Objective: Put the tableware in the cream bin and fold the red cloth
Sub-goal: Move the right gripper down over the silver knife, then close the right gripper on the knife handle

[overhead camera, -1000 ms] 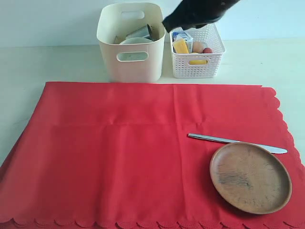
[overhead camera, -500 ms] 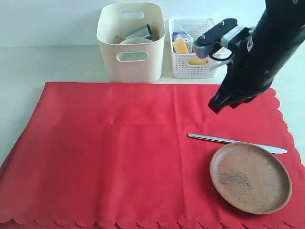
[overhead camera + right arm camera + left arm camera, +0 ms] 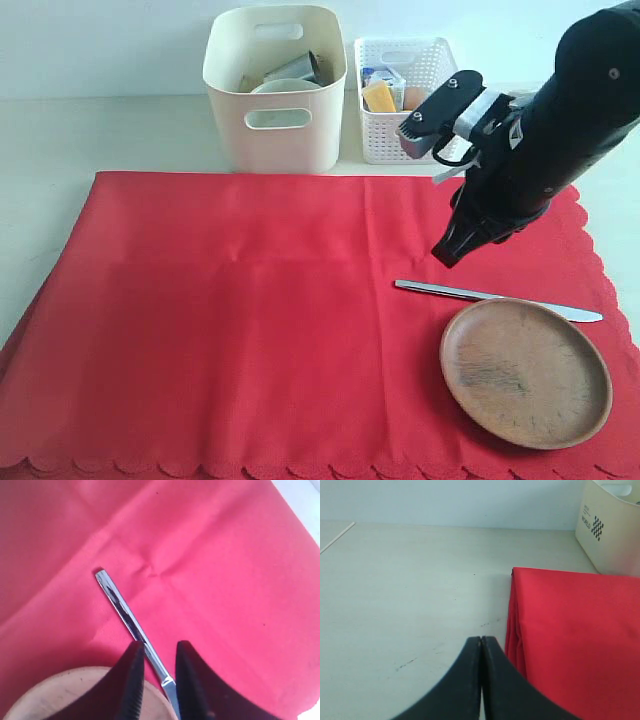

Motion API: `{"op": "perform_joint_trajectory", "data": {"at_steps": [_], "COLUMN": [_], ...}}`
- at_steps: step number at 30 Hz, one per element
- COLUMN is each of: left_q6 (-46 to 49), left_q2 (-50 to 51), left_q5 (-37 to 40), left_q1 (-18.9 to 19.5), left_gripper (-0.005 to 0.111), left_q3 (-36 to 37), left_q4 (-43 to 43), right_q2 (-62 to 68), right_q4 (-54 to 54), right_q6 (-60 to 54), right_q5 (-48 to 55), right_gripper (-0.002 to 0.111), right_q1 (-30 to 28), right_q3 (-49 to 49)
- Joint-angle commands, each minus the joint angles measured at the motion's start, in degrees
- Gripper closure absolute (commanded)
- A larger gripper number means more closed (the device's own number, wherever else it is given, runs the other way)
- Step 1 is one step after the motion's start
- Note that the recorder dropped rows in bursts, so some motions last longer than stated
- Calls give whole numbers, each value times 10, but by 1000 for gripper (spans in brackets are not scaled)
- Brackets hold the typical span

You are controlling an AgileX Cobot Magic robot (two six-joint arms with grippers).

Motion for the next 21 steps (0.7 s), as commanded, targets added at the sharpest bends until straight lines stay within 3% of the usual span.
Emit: {"op": "perform_joint_trajectory", "data": {"at_steps": [1, 21], "left_q6": [0, 0], "left_q2": [5, 5], "left_q5": [-4, -4], "left_q1": [-1, -1], "left_gripper": [105, 105], "left_q3": [0, 0], "left_q4": [-3, -3], "right_q2": [27, 167], "right_q4": [32, 42], "right_q6": [-23, -49], "right_q5": [-43, -82], "right_gripper": [78, 78], "right_q1": [0, 0], "right_q3": [3, -17]}}
